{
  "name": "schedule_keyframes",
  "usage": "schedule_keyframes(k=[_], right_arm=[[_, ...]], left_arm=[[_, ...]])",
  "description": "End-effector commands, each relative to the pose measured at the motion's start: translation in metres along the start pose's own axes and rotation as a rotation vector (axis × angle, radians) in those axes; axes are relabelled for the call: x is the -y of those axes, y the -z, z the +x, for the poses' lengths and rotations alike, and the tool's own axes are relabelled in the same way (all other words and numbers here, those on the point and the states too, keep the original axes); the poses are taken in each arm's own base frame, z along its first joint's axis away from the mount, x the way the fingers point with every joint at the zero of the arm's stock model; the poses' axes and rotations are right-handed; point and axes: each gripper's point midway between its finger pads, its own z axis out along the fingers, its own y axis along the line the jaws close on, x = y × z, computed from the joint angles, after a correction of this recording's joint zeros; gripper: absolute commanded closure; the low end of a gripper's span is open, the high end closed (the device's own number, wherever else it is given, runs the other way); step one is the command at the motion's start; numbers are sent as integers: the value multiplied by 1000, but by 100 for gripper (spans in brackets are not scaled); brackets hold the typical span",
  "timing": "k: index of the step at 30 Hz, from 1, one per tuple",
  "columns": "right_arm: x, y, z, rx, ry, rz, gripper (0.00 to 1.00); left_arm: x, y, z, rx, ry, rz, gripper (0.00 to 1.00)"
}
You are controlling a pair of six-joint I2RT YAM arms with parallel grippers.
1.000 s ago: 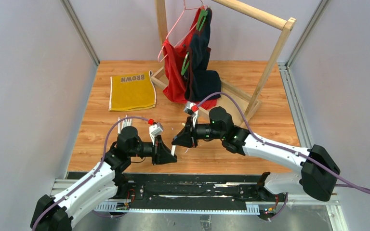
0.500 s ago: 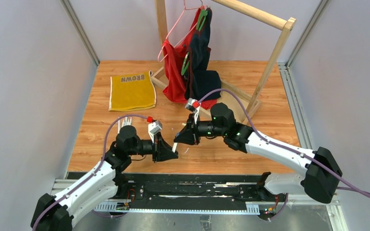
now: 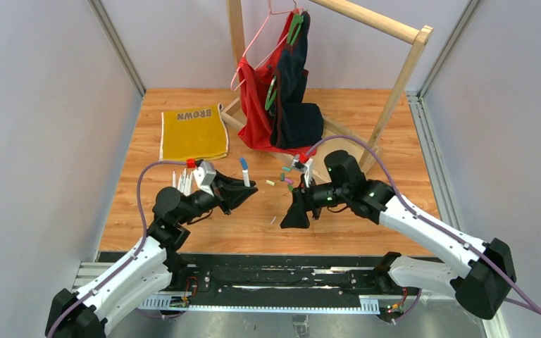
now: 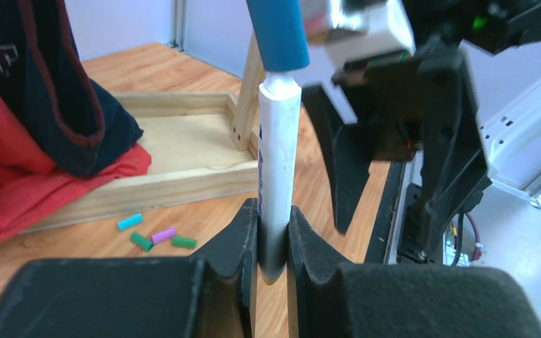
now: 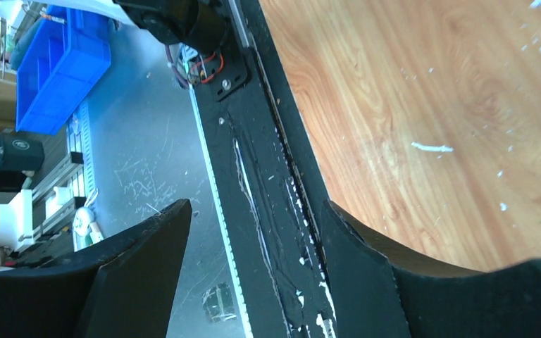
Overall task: Insert the pens into the pen caps
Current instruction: Press the pen cap onto the pen.
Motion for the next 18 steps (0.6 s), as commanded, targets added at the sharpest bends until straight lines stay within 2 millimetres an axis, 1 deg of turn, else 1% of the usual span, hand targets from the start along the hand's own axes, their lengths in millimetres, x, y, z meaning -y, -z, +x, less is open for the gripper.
schedule_keyframes(k=[1, 3, 6, 11, 18], right_arm=[[-7, 17, -43, 133, 100, 14, 31], [-11, 21, -62, 204, 141, 8, 31], [-17, 30, -88, 293, 206, 13, 30], [-24, 41, -117, 390, 268, 28, 28], [-36, 46, -149, 475, 294, -2, 28]], left_arm=[[-2, 0, 11, 12, -72, -26, 100], [-1, 0, 20, -1, -82, -25, 100], [4, 0, 25, -11, -77, -10, 100], [11, 0, 33, -24, -81, 11, 100], [21, -2, 42, -49, -75, 46, 100]])
